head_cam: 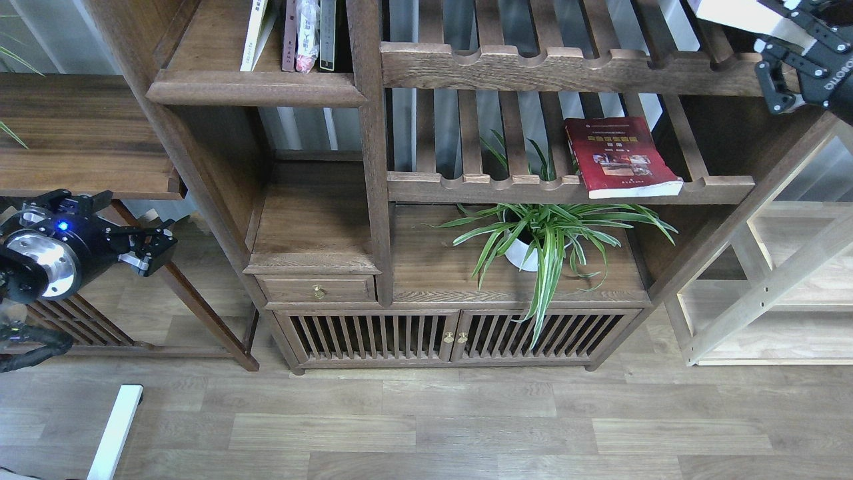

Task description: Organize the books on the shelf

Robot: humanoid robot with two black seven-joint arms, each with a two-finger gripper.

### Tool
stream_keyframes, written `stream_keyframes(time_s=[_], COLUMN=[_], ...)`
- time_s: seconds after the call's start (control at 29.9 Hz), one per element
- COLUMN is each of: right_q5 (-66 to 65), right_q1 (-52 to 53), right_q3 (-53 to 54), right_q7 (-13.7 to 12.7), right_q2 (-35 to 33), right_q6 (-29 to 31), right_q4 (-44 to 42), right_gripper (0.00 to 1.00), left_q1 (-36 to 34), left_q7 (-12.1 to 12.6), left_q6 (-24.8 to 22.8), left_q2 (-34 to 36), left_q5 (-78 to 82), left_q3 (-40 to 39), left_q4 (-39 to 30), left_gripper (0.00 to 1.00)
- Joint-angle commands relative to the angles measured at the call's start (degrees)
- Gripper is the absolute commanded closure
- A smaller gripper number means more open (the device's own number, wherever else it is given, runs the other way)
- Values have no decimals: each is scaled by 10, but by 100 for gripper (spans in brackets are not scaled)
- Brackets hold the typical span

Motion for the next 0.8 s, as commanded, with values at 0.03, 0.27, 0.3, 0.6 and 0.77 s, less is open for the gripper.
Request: stream_keyframes(time_s=[0.03, 0.27, 0.3, 0.6, 0.77], right_q5=[-1, -1, -1, -1, -1], right_q1=[-6, -12, -12, -14, -14], right_q3=[0, 0, 0, 4, 4], right_q7=[0, 0, 0, 0, 0], right_q2=[-26, -62, -64, -90, -101], right_q6=[0, 0, 0, 0, 0], right_q4=[6, 14, 14, 22, 26], right_gripper=[100, 100, 100, 100, 100], left_q1=[0, 1, 1, 3, 3], left_q7=[0, 0, 0, 0, 0], left_q6=[0, 0, 0, 0, 0], left_q2=[-1, -2, -2, -3, -3], left_q5=[0, 0, 0, 0, 0], left_q3=[0, 0, 0, 0, -1], left_q4=[3, 8, 9, 10, 10], left_gripper=[14, 14, 14, 14, 14])
